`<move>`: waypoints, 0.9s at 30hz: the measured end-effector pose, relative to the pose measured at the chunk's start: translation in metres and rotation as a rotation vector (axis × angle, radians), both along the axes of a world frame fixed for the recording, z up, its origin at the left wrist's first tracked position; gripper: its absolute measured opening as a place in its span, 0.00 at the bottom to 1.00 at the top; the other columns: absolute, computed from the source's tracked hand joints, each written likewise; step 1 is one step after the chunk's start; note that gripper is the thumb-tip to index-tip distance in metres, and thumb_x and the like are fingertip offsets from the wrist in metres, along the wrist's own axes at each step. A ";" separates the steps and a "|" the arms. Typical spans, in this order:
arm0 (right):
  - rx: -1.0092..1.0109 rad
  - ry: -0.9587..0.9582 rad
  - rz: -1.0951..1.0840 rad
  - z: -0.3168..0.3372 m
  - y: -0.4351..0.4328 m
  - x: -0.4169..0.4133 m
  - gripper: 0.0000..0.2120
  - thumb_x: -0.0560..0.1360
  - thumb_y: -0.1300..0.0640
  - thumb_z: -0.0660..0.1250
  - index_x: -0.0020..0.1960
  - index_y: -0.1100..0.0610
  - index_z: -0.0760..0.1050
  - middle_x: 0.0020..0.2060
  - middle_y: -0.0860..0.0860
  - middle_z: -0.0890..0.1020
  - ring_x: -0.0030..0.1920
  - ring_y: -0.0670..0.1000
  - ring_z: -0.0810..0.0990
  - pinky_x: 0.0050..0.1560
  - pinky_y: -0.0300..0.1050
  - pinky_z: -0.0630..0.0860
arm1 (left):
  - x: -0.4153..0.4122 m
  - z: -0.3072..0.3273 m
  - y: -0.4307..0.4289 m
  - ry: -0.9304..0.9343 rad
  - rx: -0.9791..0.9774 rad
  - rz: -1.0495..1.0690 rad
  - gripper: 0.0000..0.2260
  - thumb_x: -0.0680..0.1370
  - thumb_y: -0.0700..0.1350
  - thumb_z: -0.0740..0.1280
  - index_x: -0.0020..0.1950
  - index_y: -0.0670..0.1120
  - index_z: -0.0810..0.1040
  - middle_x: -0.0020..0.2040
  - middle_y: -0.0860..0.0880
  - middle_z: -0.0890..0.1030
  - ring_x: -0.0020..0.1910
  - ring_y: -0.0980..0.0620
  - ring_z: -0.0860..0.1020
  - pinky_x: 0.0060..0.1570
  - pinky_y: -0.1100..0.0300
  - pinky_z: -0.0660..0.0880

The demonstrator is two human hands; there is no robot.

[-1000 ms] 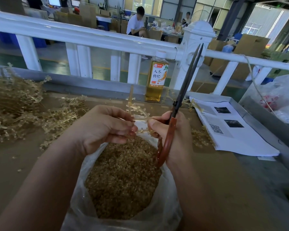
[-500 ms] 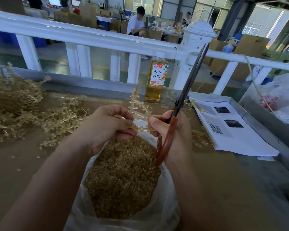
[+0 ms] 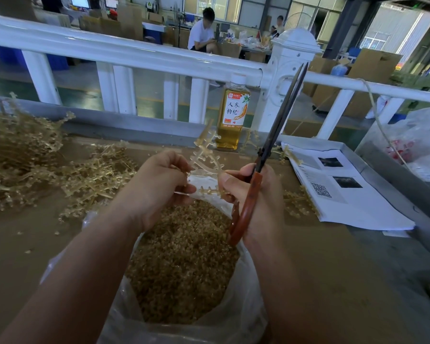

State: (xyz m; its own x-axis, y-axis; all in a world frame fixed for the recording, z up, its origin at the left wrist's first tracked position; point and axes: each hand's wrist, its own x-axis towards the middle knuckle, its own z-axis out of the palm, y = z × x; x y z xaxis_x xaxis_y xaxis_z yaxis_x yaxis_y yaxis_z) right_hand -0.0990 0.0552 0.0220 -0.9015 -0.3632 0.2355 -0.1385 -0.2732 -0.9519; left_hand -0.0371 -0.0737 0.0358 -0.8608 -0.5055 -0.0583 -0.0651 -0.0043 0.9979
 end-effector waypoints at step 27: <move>0.056 -0.181 -0.113 0.003 0.002 -0.011 0.14 0.68 0.70 0.71 0.36 0.55 0.69 0.30 0.50 0.78 0.31 0.48 0.78 0.31 0.41 0.71 | 0.018 0.017 -0.001 0.068 0.145 -0.547 0.05 0.61 0.36 0.76 0.31 0.43 0.82 0.29 0.46 0.80 0.27 0.53 0.80 0.24 0.67 0.75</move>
State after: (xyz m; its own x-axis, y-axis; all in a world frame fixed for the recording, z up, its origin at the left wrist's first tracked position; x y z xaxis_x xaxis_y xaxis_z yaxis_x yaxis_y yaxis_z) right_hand -0.1095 0.0568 0.0249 -0.9629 -0.2656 0.0479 0.0098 -0.2118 -0.9773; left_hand -0.0189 -0.0746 0.0524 -0.9993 0.0237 -0.0292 -0.0320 -0.1250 0.9916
